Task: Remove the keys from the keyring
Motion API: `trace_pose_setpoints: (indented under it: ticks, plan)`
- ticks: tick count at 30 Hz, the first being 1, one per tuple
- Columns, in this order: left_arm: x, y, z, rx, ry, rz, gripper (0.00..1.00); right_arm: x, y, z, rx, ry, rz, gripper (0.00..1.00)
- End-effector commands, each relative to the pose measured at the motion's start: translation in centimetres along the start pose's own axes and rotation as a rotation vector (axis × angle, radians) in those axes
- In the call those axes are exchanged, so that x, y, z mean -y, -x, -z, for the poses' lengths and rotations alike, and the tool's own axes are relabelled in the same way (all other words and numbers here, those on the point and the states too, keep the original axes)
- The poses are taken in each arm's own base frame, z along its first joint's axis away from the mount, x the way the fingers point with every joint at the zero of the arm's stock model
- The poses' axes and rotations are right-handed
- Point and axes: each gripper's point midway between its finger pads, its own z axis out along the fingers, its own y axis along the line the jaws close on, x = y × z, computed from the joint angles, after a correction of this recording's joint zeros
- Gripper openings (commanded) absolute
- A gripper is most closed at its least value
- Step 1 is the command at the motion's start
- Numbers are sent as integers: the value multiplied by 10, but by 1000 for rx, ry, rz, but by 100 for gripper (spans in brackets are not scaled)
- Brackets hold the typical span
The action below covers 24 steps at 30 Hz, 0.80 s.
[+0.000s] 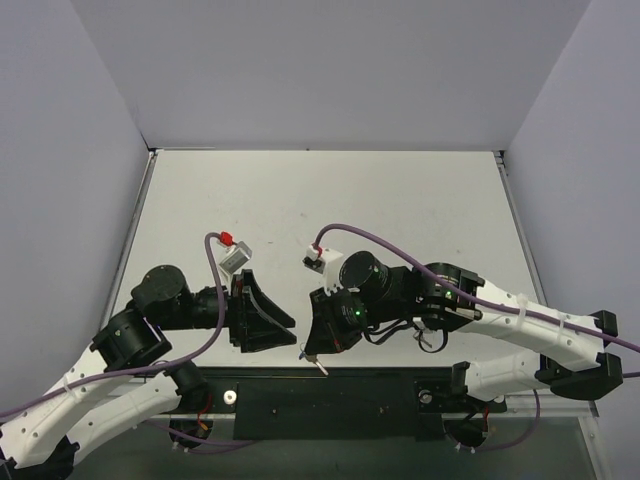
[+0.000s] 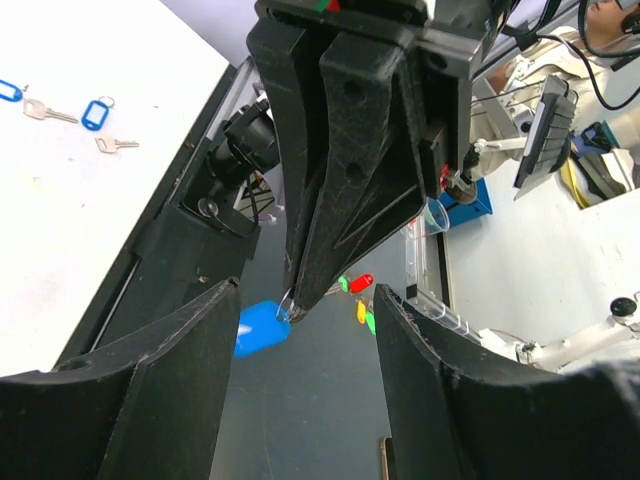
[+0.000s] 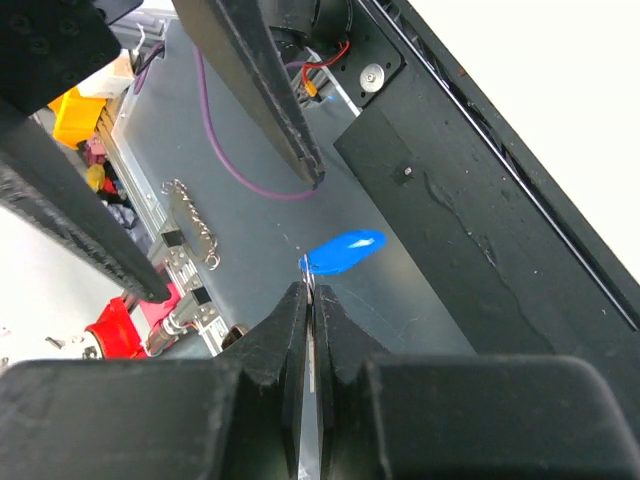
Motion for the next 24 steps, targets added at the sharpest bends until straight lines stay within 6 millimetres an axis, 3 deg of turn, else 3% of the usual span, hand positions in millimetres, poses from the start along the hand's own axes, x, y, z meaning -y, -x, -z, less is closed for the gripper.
trace_pose_setpoints:
  ticks: [1, 7, 24]
  plan:
    - [31, 8, 8, 40, -140, -76, 65, -27, 12, 25, 43, 97, 51, 0]
    - [34, 3, 11, 27, -157, -77, 64, -44, 19, 29, 66, 176, 71, 0]
    - [36, -4, 3, -5, -229, -31, 59, -55, 26, 39, 113, 230, 80, 0]
